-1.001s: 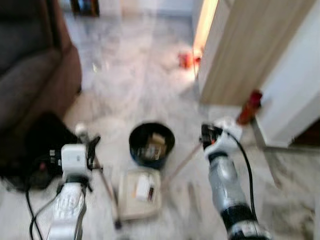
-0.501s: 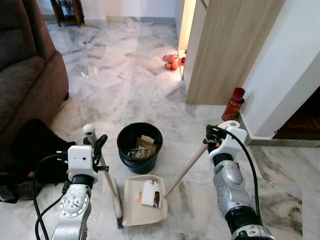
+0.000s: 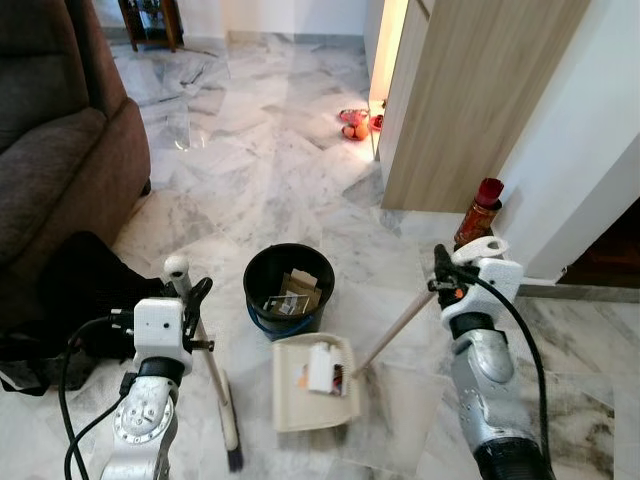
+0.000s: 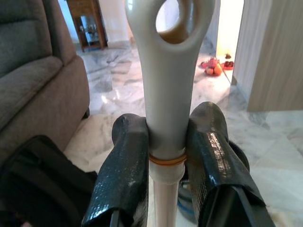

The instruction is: Sweep floor

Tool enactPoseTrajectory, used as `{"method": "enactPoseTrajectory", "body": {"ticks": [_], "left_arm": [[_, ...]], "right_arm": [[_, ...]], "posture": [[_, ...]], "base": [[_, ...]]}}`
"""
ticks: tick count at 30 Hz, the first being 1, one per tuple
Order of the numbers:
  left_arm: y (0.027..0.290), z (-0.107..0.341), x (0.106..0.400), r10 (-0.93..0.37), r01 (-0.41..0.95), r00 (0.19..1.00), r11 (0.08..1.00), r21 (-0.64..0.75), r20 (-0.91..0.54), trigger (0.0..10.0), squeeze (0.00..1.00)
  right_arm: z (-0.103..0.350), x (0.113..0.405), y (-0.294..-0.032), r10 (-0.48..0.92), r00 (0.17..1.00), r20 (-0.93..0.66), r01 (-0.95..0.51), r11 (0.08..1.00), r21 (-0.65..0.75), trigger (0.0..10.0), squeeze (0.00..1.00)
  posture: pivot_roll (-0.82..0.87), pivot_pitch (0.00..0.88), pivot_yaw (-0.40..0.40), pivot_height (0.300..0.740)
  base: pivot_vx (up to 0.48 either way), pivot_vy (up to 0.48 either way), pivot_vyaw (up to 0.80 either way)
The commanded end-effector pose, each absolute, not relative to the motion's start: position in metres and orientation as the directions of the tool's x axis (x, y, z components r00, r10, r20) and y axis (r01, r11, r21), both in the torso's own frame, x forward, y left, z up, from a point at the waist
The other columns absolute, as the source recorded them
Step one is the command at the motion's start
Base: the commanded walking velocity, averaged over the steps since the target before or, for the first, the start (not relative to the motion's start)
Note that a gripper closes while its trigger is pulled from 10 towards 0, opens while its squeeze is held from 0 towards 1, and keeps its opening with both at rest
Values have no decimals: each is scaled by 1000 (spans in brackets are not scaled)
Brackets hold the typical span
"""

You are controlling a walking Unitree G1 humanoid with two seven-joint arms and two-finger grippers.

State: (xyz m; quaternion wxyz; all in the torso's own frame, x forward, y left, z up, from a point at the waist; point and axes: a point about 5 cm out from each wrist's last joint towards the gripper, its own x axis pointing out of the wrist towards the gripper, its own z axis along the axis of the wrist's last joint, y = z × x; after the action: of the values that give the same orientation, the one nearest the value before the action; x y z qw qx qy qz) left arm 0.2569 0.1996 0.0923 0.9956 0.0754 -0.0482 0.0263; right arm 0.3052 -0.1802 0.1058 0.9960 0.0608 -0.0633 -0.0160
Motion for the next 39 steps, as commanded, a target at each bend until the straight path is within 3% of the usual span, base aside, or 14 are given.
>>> {"method": "enactPoseTrajectory", "body": {"ticks": [1, 10, 19, 39], "left_arm": [[200, 92, 256, 42, -60, 992, 985, 164, 117, 10000, 0], [202, 88, 257, 44, -61, 994, 985, 164, 105, 10000, 0], [202, 85, 257, 44, -59, 994, 985, 162, 98, 10000, 0], [204, 77, 253, 43, -55, 996, 984, 172, 73, 10000, 0]], "right_arm": [[124, 302, -183, -37, 980, 194, 16, 994, 111, 10000, 0], [135, 278, -196, -33, 983, 182, 21, 997, 68, 10000, 0], [126, 266, -190, 124, 988, 87, -135, 983, 126, 10000, 0], [204, 266, -180, 141, 927, 347, -225, 950, 215, 10000, 0]], "posture": [[146, 91, -20, 740], [137, 95, -20, 740], [130, 97, -20, 740], [127, 97, -11, 740]], "base": [[0, 0, 0], [0, 0, 0], [0, 0, 0], [0, 0, 0]]}}
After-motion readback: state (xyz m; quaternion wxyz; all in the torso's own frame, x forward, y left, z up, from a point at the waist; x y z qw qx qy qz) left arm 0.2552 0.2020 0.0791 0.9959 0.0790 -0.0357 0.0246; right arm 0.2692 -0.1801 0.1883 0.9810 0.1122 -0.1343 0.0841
